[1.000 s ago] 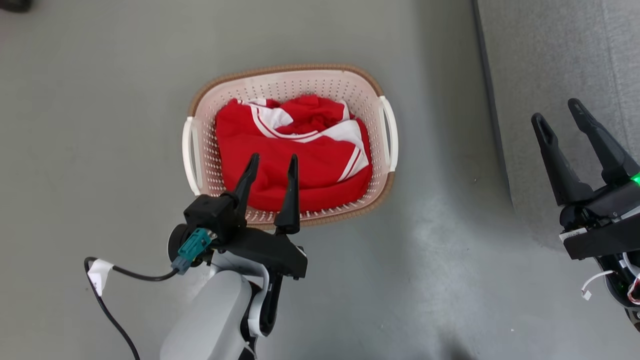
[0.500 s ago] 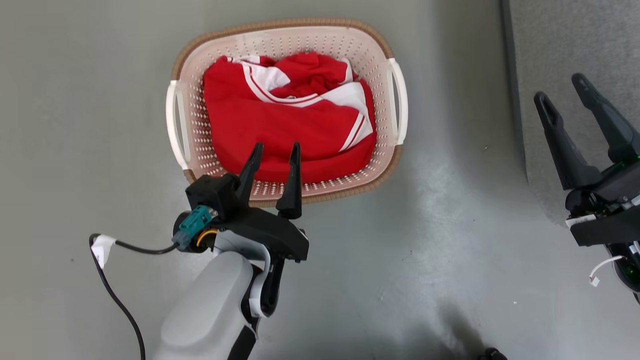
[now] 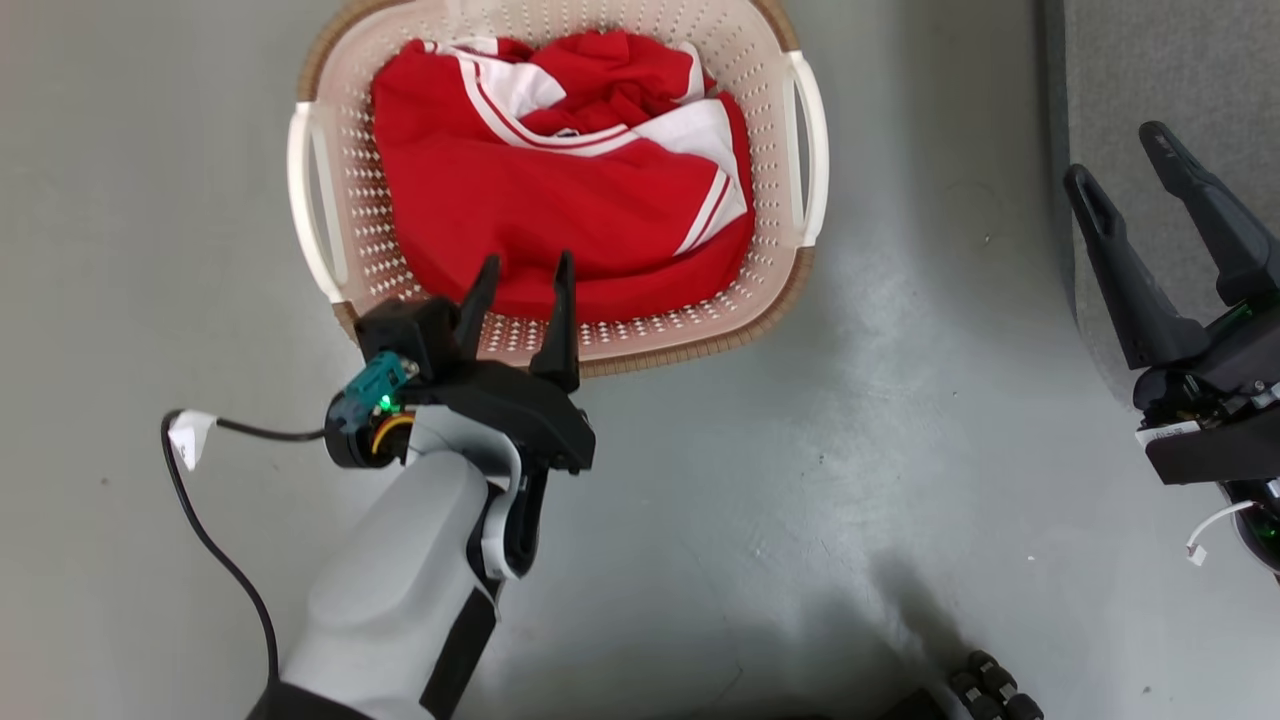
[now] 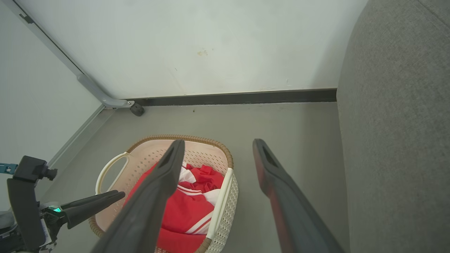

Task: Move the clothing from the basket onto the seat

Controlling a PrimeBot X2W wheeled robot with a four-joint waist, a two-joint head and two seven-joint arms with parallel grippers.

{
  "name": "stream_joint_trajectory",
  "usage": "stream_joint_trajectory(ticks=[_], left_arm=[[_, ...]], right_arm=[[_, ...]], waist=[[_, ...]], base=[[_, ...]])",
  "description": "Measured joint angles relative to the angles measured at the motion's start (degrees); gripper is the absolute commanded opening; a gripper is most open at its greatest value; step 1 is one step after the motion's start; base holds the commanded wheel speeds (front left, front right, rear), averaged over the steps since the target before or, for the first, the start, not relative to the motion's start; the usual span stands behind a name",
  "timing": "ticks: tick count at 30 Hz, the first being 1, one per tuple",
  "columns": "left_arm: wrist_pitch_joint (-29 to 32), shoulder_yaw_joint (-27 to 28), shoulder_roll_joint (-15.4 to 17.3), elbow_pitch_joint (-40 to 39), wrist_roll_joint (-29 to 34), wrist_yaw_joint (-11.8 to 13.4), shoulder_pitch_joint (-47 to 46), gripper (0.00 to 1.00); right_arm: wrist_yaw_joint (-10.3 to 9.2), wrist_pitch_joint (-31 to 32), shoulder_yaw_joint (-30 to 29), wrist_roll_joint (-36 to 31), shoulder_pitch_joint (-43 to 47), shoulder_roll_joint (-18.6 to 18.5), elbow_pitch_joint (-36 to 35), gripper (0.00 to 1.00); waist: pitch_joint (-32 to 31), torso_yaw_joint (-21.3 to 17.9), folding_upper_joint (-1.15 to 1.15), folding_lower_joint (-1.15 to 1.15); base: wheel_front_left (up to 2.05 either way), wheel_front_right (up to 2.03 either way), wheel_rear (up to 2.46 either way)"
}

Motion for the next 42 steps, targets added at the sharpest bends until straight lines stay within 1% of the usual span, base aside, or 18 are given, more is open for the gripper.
stream_joint_trajectory(ticks=[4, 8, 17, 30, 42], left_arm=[[0.0, -0.2, -0.1, 2.8, -0.6, 0.0, -2.8, 1.0], [0.0, 0.7, -0.2, 6.2, -1.3, 0.0, -5.0, 1.0], [0.0, 1.2, -0.3, 13.4, -2.2, 0.0, -8.4, 1.0], [0.0, -1.7, -0.4, 20.5, -2.8, 0.0, -12.5, 1.0], [0.0, -5.2, -0.4, 27.8, -4.0, 0.0, -16.4, 1.0]], right_arm=[[0.0, 0.0, 0.0, 0.3, -0.2, -0.3, 0.0, 1.0], [0.0, 0.0, 0.4, 0.7, -1.2, -0.3, 0.0, 1.0], [0.0, 0.0, 2.1, 1.3, -1.8, 1.4, 0.4, 1.0], [0.0, 0.0, 3.0, 3.0, -2.1, 2.8, 0.6, 1.0], [0.0, 0.0, 4.5, 3.9, -3.8, 5.0, 0.9, 1.0]], waist=[[1.5, -0.2, 0.0, 0.0], [2.7, -0.4, 0.0, 0.0], [2.6, -0.7, 0.0, 0.0], [2.3, -1.4, 0.0, 0.0], [3.1, -3.2, 0.0, 0.0]], base=[[0.0, 0.0, 0.0], [0.0, 0.0, 0.0], [0.0, 0.0, 0.0], [0.0, 0.0, 0.0], [0.0, 0.0, 0.0]])
